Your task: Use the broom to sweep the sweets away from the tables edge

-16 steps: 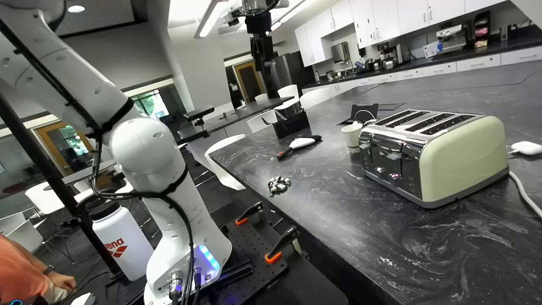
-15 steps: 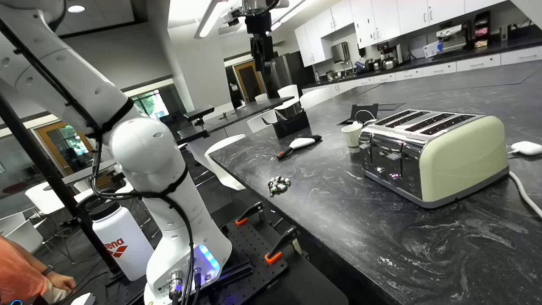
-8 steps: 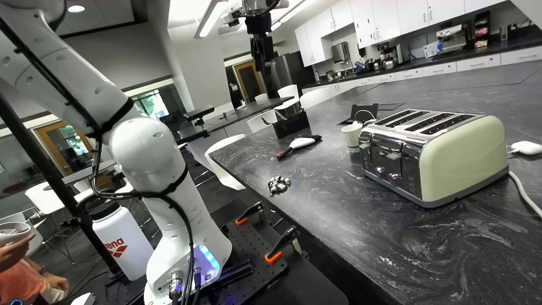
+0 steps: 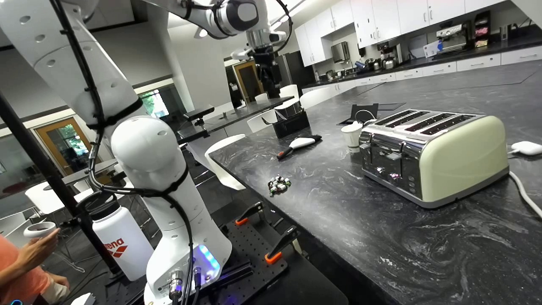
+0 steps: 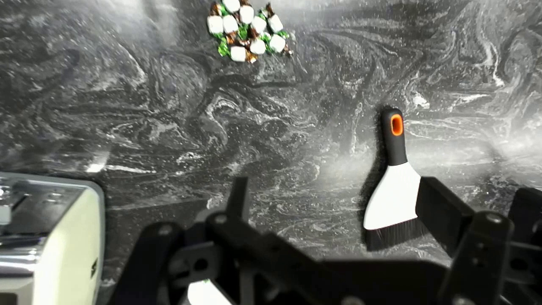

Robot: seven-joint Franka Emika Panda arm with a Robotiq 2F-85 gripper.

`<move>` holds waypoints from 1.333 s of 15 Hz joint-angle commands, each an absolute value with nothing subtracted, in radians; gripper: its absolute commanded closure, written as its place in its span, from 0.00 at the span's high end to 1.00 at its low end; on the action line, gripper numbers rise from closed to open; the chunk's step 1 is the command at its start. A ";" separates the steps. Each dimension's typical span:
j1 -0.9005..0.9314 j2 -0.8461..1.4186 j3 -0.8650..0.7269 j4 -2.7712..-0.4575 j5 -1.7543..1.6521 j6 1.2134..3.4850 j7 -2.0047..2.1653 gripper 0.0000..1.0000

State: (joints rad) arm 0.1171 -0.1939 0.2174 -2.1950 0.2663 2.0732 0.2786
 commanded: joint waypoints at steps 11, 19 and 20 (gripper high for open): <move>0.269 0.114 0.270 -2.137 -0.064 2.385 0.591 1.00; 0.372 0.301 0.217 -2.074 -0.254 2.637 0.820 1.00; 0.409 0.334 0.189 -2.060 -0.312 2.669 0.879 1.00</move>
State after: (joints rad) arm 0.3226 0.2294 0.2519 -2.1226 -0.1907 2.5870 0.7416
